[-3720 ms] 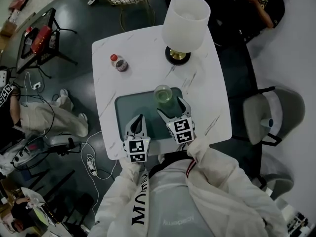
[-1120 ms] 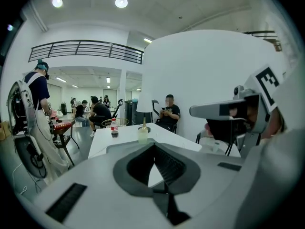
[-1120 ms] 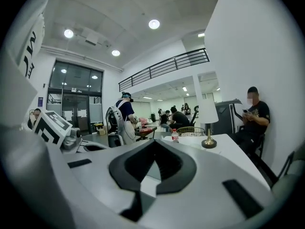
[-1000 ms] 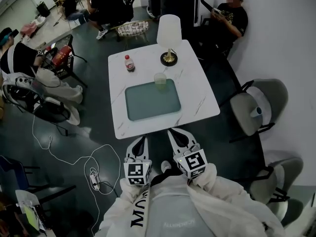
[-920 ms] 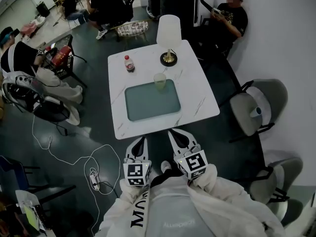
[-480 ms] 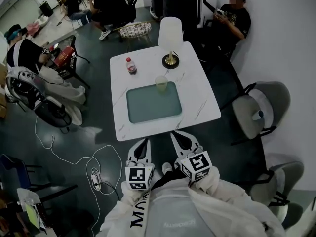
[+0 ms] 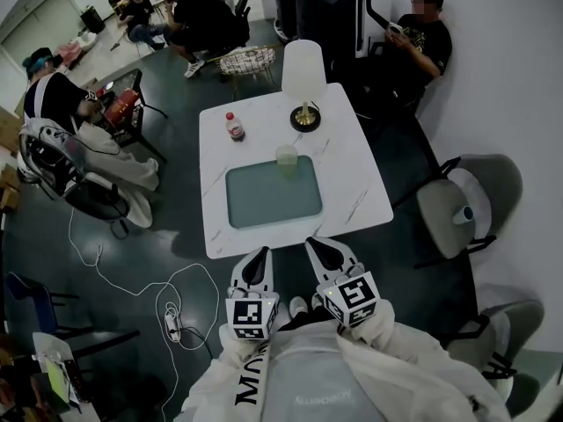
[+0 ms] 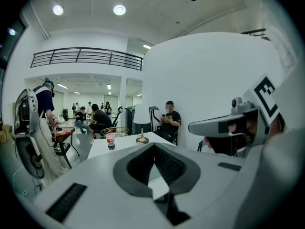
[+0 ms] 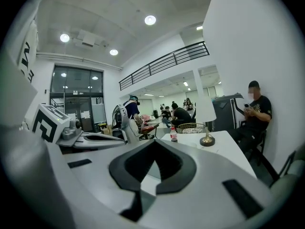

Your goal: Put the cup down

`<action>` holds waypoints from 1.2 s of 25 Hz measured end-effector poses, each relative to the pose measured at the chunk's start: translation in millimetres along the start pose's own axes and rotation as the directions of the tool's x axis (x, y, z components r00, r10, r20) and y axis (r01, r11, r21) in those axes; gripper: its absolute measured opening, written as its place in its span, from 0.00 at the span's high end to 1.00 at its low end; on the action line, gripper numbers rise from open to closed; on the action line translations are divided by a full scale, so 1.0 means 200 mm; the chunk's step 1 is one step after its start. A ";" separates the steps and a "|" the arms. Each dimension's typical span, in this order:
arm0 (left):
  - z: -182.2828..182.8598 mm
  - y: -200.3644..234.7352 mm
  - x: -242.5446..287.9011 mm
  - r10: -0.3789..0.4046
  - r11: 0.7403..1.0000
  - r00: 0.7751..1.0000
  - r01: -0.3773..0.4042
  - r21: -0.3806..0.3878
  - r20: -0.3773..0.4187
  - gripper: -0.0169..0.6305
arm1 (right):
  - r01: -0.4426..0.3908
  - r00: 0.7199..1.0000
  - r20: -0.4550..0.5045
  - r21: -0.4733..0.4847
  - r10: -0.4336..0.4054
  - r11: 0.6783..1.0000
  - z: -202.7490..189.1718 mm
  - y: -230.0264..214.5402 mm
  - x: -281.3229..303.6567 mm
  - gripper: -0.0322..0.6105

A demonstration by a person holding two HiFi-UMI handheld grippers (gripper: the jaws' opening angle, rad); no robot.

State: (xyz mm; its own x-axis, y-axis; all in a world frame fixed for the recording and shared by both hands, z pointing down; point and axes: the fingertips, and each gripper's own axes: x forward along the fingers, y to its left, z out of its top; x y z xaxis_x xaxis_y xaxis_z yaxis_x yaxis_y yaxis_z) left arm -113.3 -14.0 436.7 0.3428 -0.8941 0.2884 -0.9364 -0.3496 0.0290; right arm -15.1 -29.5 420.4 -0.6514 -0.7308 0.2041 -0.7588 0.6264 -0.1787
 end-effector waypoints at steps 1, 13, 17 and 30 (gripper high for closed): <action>0.00 -0.01 0.01 0.001 1.000 1.000 -0.001 0.000 0.000 0.96 | -0.002 1.000 -0.001 0.002 0.002 1.000 0.00 -0.01 0.00 0.94; 0.00 -0.01 0.03 0.028 1.000 1.000 -0.028 0.005 -0.009 0.96 | -0.033 0.999 -0.007 0.020 0.033 0.999 0.01 -0.03 -0.01 0.94; 0.00 -0.03 0.03 0.023 1.000 1.000 -0.023 0.008 -0.007 0.96 | -0.030 1.000 -0.009 0.025 0.030 0.999 0.00 -0.04 -0.03 0.94; 0.01 -0.03 0.01 0.020 1.000 1.000 -0.020 0.010 -0.006 0.96 | -0.026 1.000 -0.009 0.026 0.026 0.999 0.00 -0.01 -0.04 0.94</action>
State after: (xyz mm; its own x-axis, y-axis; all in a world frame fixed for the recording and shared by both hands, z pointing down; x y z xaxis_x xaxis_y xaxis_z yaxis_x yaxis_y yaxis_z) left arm -107.8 -14.0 436.0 0.3232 -0.8994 0.2942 -0.9424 -0.3342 0.0136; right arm -8.6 -25.4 419.2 -0.6710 -0.7116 0.2082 -0.7412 0.6378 -0.2092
